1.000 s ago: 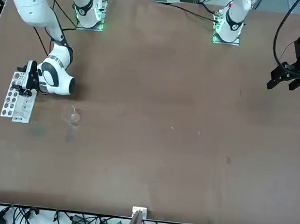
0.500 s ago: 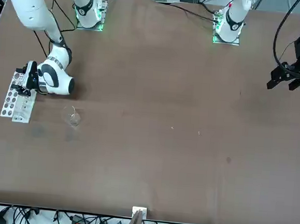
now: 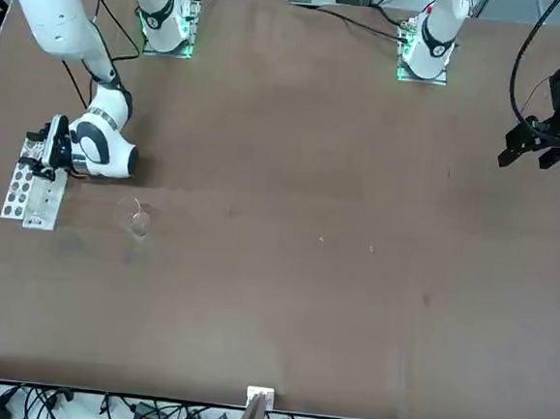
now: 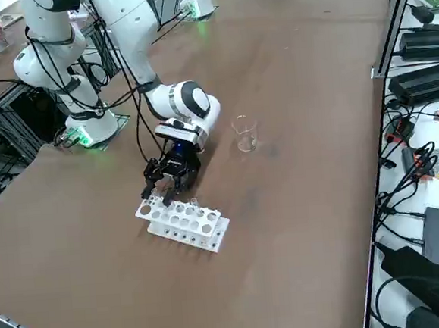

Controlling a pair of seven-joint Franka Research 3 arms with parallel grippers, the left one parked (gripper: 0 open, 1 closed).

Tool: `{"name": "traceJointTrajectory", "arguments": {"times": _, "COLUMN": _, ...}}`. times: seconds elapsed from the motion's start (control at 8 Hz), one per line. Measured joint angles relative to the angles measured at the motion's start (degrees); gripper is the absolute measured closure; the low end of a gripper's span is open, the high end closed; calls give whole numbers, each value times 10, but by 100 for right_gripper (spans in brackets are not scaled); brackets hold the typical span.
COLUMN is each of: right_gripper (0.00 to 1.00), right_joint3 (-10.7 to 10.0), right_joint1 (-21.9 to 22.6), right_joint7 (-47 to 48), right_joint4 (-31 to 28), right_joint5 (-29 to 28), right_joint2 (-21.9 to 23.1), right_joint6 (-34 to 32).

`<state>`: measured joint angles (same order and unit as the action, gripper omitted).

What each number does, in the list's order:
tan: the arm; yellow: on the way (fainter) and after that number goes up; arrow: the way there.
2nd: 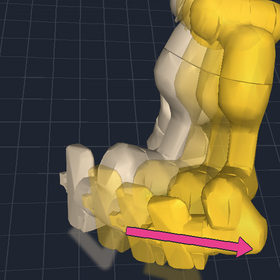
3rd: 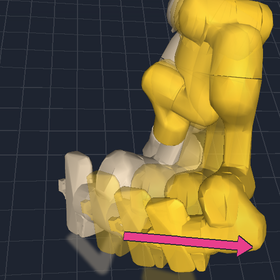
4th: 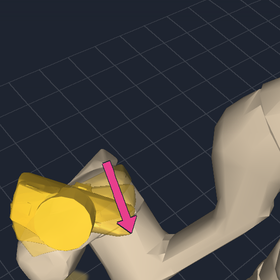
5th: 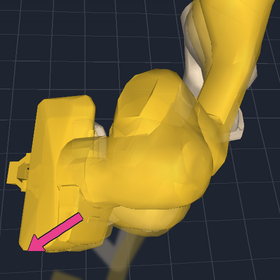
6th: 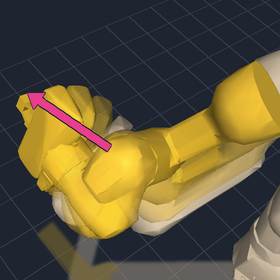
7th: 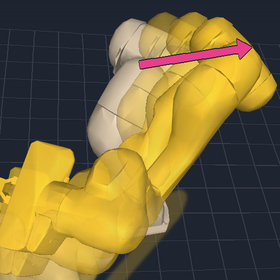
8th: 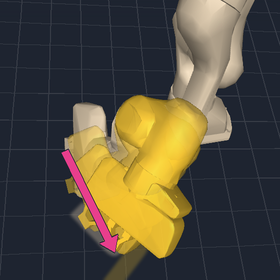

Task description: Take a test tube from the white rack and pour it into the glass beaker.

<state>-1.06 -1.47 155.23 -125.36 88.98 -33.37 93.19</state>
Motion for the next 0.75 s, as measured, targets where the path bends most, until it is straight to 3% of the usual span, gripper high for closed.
{"name": "traceJointTrajectory", "arguments": {"times": 0.12, "right_gripper": 35, "right_joint3": 0, "right_joint1": -2, "right_joint7": 0, "right_joint4": 0, "right_joint5": 1, "right_joint2": 0, "right_joint6": 0}}
{"name": "traceJointTrajectory", "arguments": {"times": 0.5, "right_gripper": 63, "right_joint3": 0, "right_joint1": -2, "right_joint7": 0, "right_joint4": 0, "right_joint5": 1, "right_joint2": 0, "right_joint6": 0}}
{"name": "traceJointTrajectory", "arguments": {"times": 0.75, "right_gripper": 75, "right_joint3": 1, "right_joint1": -2, "right_joint7": 0, "right_joint4": 0, "right_joint5": 1, "right_joint2": 0, "right_joint6": 0}}
